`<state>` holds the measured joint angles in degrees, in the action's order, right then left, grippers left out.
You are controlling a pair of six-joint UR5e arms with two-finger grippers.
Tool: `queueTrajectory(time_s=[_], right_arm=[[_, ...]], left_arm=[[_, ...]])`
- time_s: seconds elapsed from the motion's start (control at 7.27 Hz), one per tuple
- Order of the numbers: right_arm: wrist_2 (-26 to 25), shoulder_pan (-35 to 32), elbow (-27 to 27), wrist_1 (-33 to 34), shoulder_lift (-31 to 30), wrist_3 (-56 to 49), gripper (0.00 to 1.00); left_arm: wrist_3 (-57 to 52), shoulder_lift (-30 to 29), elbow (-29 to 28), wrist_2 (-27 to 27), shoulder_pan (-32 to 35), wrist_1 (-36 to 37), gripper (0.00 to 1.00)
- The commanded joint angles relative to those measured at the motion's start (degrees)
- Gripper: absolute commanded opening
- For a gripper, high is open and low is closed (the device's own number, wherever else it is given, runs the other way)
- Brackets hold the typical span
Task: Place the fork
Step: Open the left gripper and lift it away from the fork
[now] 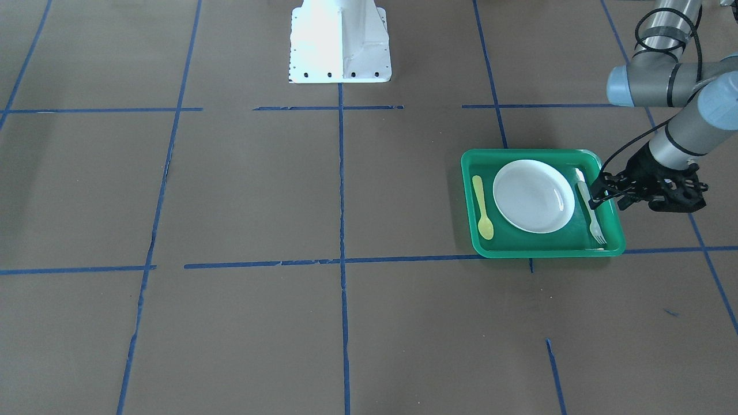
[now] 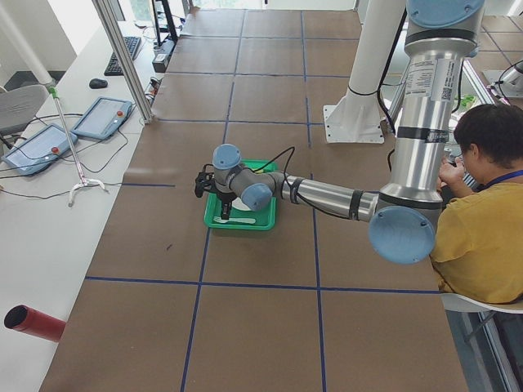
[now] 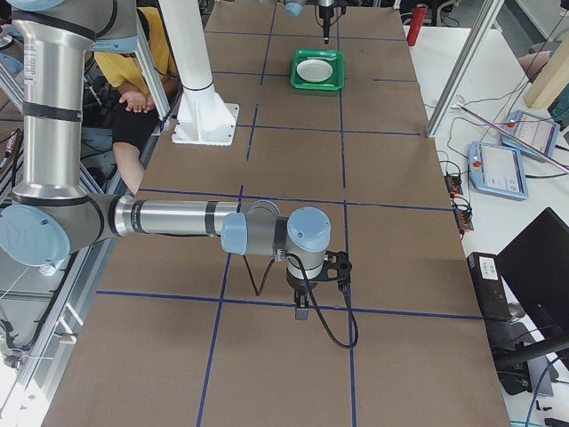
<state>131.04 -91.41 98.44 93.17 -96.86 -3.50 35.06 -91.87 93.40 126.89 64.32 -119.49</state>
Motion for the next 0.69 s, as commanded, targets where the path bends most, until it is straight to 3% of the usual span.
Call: queueTrajectory(time_s=[0.0,0.41,0.55], right_arm=[[0.0,0.0,0.0,0.0,0.0,0.1,1.00],[0.0,0.0,0.0,0.0,0.0,0.0,1.00],[0.0,0.0,0.0,0.0,0.0,0.0,1.00]], left_arm=[[-15.4,4.4,-0.5,-0.1,7.9,0.9,0.73],[-44.5,4.3,-5.0,0.0,25.6,14.9,0.77],[-46.3,2.8,-5.7,4.5,28.7,21.2,0.78]])
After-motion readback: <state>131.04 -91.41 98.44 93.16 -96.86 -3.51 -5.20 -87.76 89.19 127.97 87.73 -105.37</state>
